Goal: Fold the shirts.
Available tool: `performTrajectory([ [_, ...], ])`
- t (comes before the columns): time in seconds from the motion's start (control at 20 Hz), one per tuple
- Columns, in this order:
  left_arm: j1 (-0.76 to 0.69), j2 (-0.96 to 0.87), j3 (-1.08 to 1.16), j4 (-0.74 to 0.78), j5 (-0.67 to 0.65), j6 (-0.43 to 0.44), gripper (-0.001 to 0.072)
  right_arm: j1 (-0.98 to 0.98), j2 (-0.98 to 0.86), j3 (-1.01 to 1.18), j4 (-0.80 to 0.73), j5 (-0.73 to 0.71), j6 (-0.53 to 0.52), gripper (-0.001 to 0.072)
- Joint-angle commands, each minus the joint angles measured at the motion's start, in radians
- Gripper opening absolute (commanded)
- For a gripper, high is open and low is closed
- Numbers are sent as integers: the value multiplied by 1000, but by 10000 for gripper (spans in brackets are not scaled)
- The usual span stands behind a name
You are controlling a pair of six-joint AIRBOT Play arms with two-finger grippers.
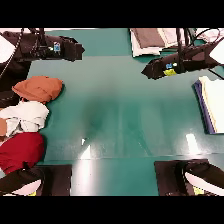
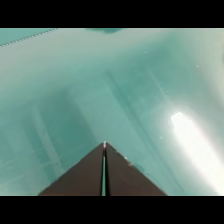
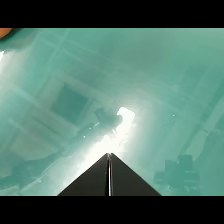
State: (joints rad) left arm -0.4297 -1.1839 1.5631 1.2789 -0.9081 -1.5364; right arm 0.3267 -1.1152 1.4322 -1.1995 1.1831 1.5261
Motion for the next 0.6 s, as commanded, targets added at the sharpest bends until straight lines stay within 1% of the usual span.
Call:
performTrajectory([
  [0.0, -1, 0, 1, 0, 1, 0, 24, 2, -1, 0, 3, 2, 0, 18],
  [0.45, -1, 0, 1, 0, 2, 0, 24, 2, -1, 0, 5, 6, 0, 18],
  [0.55, -1, 0, 1, -18, 23, -5, 24, 2, -1, 0, 5, 11, 0, 18],
])
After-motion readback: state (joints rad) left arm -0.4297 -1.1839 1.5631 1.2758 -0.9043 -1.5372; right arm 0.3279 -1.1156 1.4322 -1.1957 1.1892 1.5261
